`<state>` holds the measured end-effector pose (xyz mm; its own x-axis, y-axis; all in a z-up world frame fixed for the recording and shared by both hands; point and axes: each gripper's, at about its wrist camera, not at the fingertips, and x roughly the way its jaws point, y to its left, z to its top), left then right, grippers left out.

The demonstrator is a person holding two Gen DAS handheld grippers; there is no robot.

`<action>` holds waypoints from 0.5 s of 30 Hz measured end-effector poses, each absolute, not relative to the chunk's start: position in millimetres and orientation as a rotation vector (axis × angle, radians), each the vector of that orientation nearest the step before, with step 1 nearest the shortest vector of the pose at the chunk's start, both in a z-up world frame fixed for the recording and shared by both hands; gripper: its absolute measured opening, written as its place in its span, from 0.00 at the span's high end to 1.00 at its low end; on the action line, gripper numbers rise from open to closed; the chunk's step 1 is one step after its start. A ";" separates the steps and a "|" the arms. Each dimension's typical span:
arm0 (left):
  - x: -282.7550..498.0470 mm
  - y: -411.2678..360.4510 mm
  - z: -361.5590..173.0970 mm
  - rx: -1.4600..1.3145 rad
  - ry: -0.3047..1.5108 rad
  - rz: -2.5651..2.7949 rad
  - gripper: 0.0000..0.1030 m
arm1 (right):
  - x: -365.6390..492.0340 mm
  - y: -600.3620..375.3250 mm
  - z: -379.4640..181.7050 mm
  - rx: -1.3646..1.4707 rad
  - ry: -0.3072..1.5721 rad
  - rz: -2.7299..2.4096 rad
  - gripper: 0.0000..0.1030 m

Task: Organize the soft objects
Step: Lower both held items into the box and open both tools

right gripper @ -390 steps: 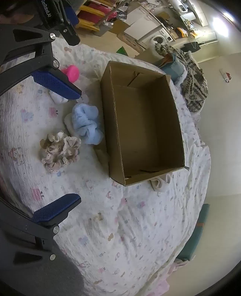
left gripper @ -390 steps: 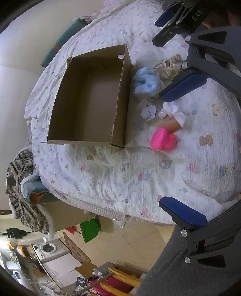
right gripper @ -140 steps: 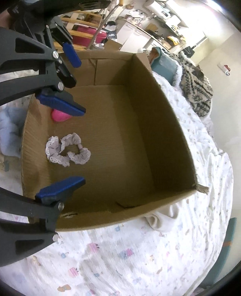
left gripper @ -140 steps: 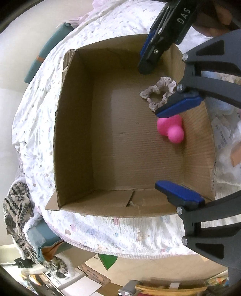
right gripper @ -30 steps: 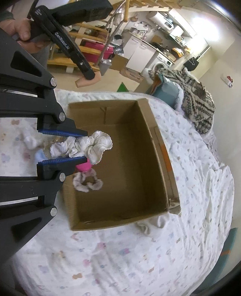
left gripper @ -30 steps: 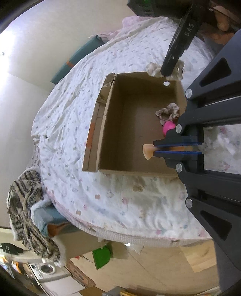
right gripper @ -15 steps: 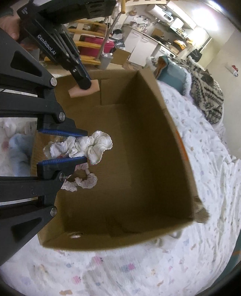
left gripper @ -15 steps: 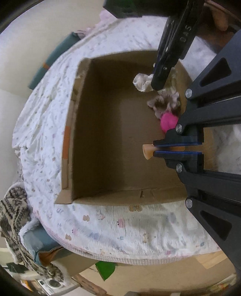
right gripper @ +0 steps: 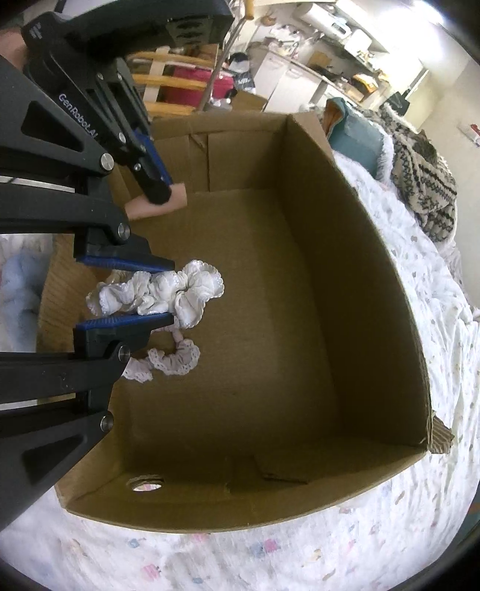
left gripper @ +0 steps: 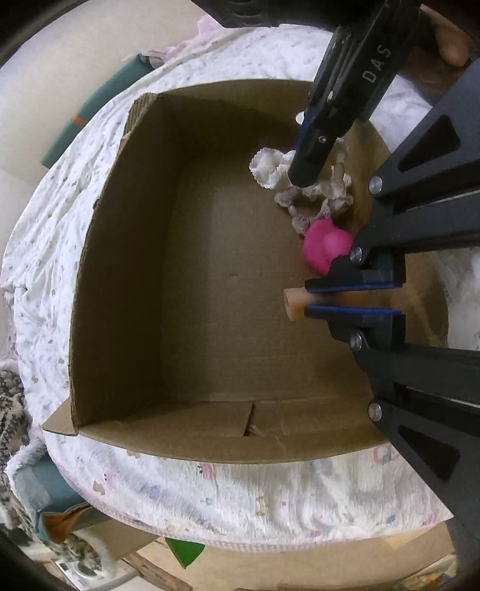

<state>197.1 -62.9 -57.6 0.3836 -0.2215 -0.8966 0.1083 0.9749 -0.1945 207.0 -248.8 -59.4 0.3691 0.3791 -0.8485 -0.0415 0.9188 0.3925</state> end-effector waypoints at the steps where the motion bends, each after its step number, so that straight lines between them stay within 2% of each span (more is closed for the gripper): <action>1: 197.5 -62.8 -58.4 -0.109 1.160 -0.207 0.95 | 208.0 -248.2 -61.6 0.330 1.174 0.275 0.78; 15: 194.4 -67.1 -58.0 -0.078 1.149 -0.188 0.93 | 213.3 -249.8 -75.2 0.366 1.212 0.267 0.78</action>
<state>194.4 -67.1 -58.0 0.3960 -0.1881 -0.8988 0.1082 0.9815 -0.1578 213.3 -249.8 -75.2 0.3312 0.3908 -0.8588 -0.0060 0.9111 0.4122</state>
